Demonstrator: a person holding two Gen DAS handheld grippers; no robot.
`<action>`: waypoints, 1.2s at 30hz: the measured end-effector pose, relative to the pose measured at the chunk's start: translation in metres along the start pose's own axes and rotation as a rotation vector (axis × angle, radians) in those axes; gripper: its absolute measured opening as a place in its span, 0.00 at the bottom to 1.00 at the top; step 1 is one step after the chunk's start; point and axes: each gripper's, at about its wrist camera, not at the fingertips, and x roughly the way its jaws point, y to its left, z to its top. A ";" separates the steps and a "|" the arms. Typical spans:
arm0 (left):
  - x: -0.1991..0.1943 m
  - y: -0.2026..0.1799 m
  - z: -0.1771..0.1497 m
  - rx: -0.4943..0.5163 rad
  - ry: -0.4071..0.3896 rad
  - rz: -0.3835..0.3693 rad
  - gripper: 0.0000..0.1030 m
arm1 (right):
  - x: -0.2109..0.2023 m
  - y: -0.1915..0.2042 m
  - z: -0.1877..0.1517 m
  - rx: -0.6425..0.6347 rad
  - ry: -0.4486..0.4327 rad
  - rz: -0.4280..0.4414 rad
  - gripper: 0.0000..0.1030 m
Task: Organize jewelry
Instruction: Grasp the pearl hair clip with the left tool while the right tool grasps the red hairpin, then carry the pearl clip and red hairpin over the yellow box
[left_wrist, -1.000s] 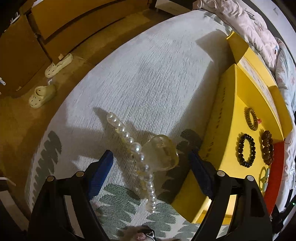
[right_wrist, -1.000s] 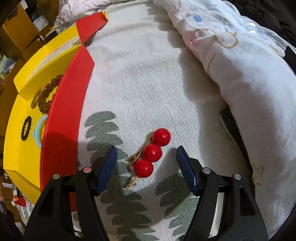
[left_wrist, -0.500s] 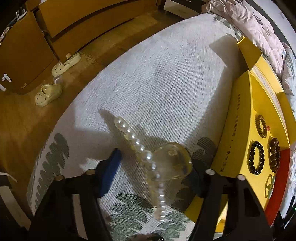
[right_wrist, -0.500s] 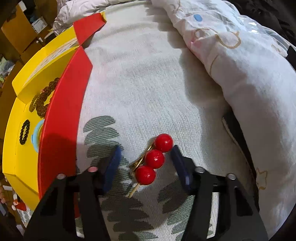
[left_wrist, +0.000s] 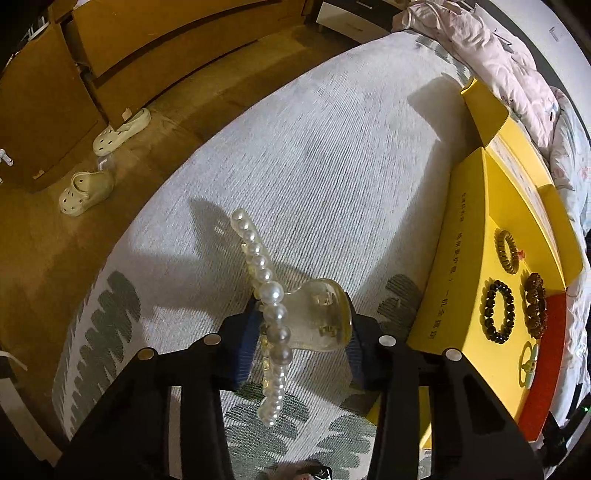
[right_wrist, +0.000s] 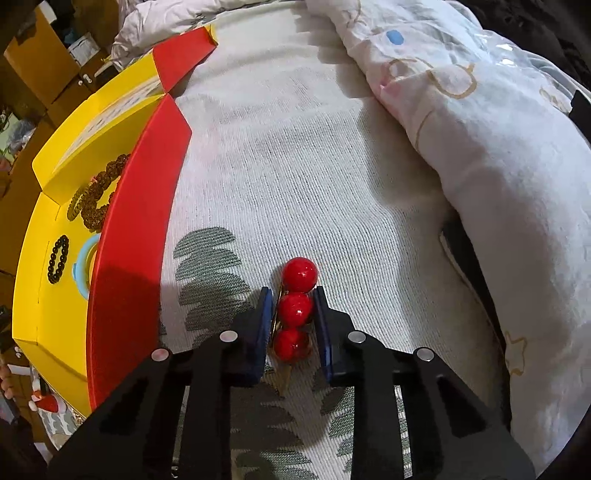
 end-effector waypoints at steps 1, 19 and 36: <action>-0.002 0.000 0.000 0.001 -0.005 -0.004 0.39 | 0.000 0.000 0.000 -0.002 0.003 0.000 0.21; -0.079 -0.058 -0.018 0.147 -0.182 -0.111 0.39 | -0.074 0.027 0.011 -0.022 -0.144 0.127 0.20; -0.033 -0.138 -0.051 0.315 -0.057 -0.143 0.39 | -0.024 0.214 -0.010 -0.320 -0.019 0.292 0.20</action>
